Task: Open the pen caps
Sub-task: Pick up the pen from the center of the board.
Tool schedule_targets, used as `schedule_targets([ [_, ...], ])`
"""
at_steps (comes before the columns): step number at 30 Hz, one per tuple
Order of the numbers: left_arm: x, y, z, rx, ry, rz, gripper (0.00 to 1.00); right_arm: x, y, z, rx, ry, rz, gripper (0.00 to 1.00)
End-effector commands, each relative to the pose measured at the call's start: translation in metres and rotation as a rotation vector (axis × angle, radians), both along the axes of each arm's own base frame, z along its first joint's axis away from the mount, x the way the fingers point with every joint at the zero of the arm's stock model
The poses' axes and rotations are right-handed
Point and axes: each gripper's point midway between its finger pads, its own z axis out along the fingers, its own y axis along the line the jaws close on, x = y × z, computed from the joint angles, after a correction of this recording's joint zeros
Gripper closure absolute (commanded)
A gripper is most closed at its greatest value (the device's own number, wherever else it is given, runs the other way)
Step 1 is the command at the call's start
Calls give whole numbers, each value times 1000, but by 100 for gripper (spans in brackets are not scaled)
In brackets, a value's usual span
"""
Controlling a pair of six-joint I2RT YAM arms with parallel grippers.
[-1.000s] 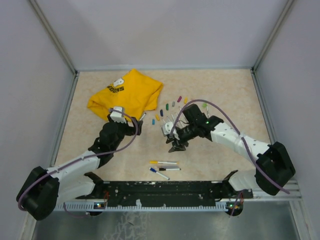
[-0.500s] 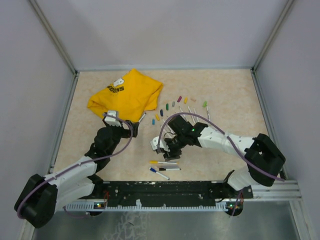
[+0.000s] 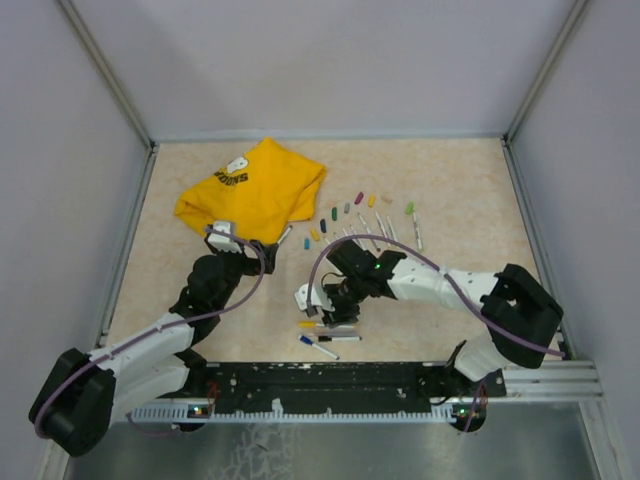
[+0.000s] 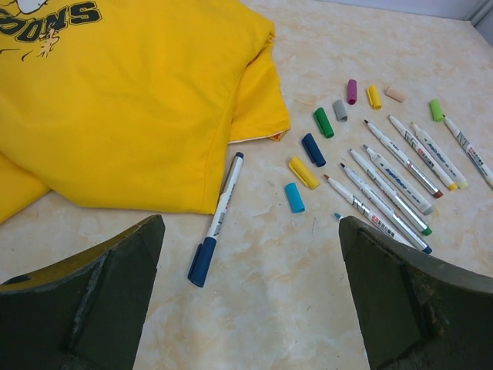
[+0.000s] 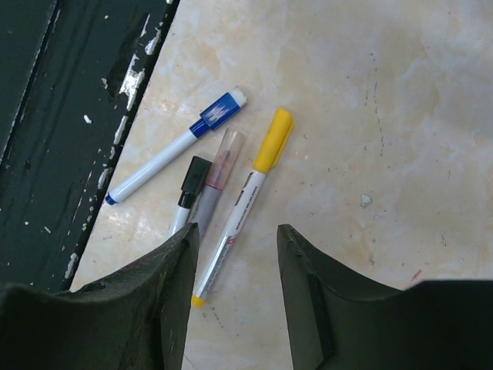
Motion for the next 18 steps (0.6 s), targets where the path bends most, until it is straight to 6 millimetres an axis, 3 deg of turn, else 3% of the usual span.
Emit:
schedule_targets([
  [1,-1,-1,7,-26,-28,-12,0,1,10,0,15,-23,11,54],
  [18,-3,1,8,-34,-38,-7,0,2,13,-18,-72,-48,-23,55],
])
